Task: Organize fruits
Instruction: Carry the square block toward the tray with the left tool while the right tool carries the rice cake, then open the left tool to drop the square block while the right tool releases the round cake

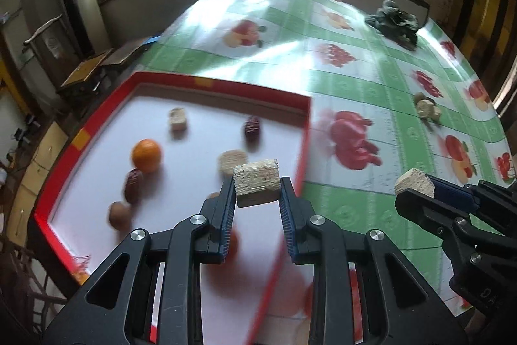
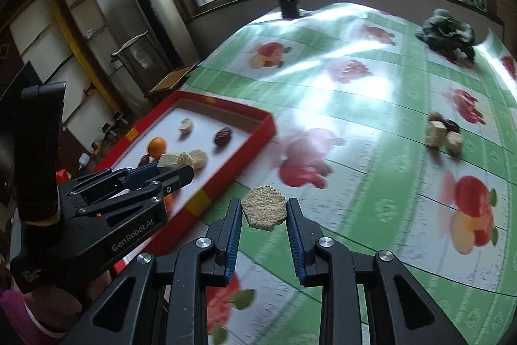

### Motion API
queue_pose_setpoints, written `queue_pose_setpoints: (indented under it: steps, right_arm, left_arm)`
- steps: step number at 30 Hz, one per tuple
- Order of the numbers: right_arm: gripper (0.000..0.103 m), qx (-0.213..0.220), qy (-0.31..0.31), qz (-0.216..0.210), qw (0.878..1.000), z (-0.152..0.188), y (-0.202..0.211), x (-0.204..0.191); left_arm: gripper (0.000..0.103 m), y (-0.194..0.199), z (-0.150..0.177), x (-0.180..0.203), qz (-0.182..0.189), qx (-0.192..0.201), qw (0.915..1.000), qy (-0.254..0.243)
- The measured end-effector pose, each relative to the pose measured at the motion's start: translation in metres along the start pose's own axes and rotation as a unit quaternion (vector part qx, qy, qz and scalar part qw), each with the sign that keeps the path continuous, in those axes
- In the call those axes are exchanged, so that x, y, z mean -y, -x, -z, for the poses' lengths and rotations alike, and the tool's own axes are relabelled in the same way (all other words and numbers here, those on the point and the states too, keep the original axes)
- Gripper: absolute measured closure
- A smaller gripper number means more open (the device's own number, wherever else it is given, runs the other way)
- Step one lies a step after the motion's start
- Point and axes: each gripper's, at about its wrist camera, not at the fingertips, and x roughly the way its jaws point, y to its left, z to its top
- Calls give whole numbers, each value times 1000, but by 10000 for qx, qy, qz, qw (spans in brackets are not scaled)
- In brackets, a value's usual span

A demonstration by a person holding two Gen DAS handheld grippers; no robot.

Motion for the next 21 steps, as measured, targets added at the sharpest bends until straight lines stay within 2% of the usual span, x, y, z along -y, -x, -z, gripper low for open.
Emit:
queue_pose_setpoints:
  steps: [9,21]
  right_arm:
    - [76,-179,320,-116,9993,-8,-24,-36]
    - [76,-422,672,-217,9966,-19,-54,-68]
  left_arm:
    - [77,2,9,-38,-231,40,9994,239]
    - [77,-7,15,-71,-390,-33,9982,455]
